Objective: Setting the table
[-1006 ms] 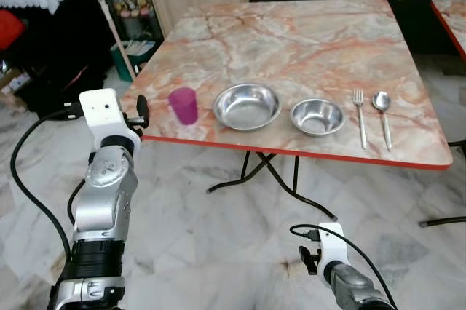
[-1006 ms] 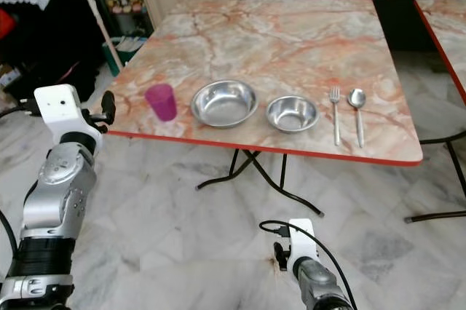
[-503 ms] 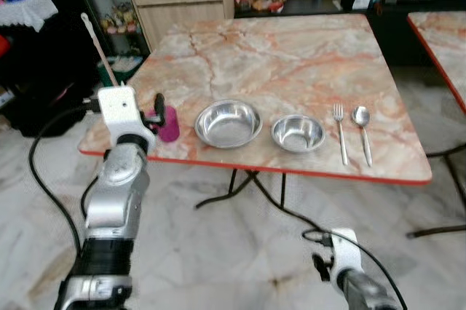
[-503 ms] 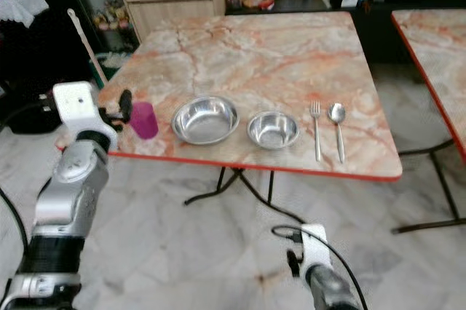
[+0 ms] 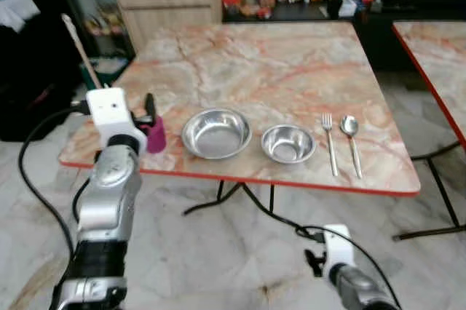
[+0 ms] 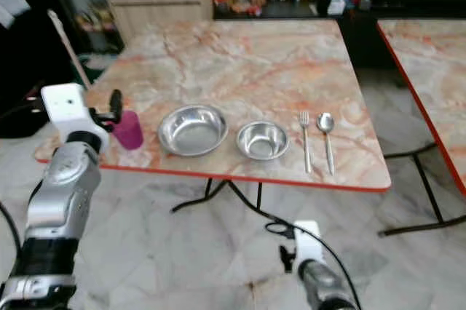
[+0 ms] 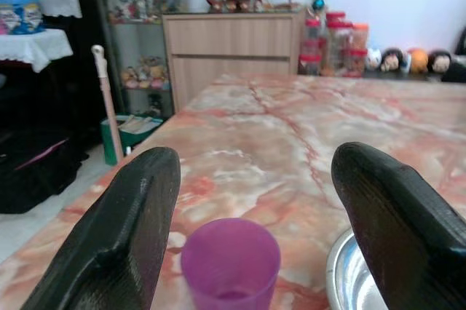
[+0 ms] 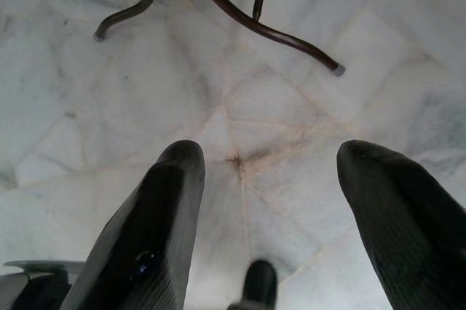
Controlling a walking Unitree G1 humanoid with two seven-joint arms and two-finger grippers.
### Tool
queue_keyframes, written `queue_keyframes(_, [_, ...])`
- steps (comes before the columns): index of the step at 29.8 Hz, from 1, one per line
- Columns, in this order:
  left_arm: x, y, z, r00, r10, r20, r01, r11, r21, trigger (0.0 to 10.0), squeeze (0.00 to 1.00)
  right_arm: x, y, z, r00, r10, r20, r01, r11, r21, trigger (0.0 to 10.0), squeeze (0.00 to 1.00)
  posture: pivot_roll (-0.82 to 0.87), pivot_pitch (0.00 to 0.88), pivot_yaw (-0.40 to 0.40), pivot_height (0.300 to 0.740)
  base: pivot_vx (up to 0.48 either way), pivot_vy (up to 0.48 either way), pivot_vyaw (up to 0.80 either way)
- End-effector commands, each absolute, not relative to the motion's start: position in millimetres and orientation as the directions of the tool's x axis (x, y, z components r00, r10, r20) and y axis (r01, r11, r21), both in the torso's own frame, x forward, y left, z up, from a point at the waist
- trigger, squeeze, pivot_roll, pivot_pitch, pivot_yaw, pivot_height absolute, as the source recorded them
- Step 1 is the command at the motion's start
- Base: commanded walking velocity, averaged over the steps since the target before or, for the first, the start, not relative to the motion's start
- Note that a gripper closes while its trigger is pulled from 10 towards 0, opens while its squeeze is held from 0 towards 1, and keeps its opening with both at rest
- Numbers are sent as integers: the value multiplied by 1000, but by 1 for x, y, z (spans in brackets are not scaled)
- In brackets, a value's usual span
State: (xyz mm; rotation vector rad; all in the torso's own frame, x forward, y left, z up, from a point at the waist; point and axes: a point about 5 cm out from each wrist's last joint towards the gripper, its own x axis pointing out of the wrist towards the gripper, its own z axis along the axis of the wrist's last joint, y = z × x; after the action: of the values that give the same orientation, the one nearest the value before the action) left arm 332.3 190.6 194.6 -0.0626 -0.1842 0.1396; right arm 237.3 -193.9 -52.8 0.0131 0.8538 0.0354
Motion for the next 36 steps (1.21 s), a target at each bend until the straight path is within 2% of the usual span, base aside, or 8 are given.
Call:
queue_keyframes(1, [333,185,195,974,111,197,-98,992,-76,10000,0,235,-200,-53,653,20,-757,-19,1000,10,10000,0,13,53,76,740,296,0,0])
queue_keyframes(6, [330,185,180,982,25,186,0,991,-136,10000,0,234,-201,-54,650,10,-760,-11,1000,3,10000,0,10,53,74,740,287,0,0])
queue_keyframes(15, [310,199,158,987,30,156,-2,985,-174,10000,0,234,-202,-54,649,11,-761,-19,1000,-2,10000,0,20,63,69,740,272,0,0])
queue_keyframes(31, [297,187,145,988,-32,153,59,982,-179,10000,0,235,-202,-53,650,10,-760,-17,1000,-2,10000,0,21,65,66,740,273,0,0])
queue_keyframes(36, [295,186,136,993,-19,115,41,981,-189,10000,0,235,-202,-53,650,11,-760,-19,1000,-1,10000,0,23,62,65,740,0,0,0])
